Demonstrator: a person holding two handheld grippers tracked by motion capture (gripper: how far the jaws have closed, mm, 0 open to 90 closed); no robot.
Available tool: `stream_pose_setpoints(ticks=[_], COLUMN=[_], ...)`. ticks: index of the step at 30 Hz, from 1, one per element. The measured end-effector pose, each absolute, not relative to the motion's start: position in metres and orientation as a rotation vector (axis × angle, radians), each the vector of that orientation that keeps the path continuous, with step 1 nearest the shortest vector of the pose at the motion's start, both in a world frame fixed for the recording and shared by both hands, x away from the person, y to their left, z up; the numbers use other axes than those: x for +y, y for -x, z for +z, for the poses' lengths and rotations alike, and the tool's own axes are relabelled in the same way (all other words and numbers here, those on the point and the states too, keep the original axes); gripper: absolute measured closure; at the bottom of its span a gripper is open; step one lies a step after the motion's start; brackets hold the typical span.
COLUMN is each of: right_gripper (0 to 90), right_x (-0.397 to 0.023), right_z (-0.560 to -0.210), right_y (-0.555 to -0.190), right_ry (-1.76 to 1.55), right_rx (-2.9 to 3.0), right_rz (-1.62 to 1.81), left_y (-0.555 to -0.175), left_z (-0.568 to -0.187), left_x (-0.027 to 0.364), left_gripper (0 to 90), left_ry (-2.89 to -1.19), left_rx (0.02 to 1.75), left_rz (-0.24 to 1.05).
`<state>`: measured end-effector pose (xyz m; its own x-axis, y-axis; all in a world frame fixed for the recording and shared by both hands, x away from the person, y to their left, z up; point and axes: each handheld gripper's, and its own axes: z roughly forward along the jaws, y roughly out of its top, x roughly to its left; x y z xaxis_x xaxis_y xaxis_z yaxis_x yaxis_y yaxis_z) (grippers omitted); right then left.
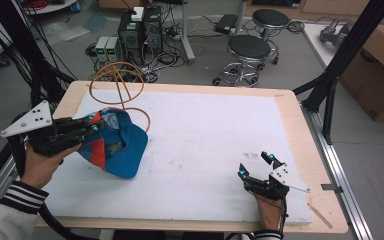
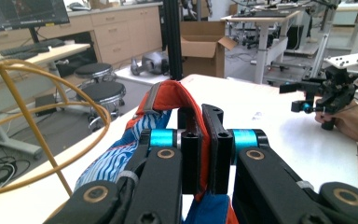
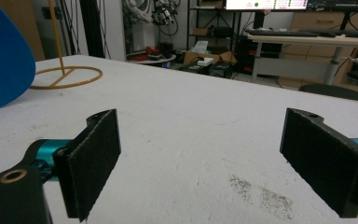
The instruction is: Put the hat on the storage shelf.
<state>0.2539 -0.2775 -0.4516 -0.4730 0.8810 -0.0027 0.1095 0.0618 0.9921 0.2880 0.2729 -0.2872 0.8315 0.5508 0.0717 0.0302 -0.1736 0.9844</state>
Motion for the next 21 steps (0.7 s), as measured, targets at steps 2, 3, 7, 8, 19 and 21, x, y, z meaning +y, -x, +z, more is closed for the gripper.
stream_pose_setpoints(ticks=[2, 3, 7, 8, 19, 21], right_gripper=[11.4, 11.4, 11.4, 11.4, 11.4, 11.4], right_x=[-0.277, -0.277, -0.277, -0.277, -0.277, -0.278], right_z=[-0.452, -0.452, -0.452, -0.452, -0.452, -0.452], right_y=[-0.254, -0.254, -0.254, -0.254, -0.253, -0.254], right_ry=[-1.004, -1.004, -1.003, -1.003, -1.003, -1.002], right_rx=[1.679, 1.679, 1.678, 1.677, 1.676, 1.676], right_rz=[1.477, 1.476, 1.476, 1.476, 1.480, 1.481], left_y=[-0.288, -0.288, -0.290, -0.291, -0.294, -0.294], left_z=[-0.289, -0.290, -0.293, -0.293, -0.304, -0.308], left_x=[0.266, 0.263, 0.243, 0.238, 0.174, 0.162], left_gripper=[86.1, 86.0, 86.0, 86.0, 85.7, 85.4], left_ry=[-1.692, -1.693, -1.694, -1.685, -1.714, -1.723], left_rx=[0.453, 0.454, 0.441, 0.442, 0.434, 0.438], left_rz=[0.477, 0.473, 0.445, 0.430, 0.332, 0.309])
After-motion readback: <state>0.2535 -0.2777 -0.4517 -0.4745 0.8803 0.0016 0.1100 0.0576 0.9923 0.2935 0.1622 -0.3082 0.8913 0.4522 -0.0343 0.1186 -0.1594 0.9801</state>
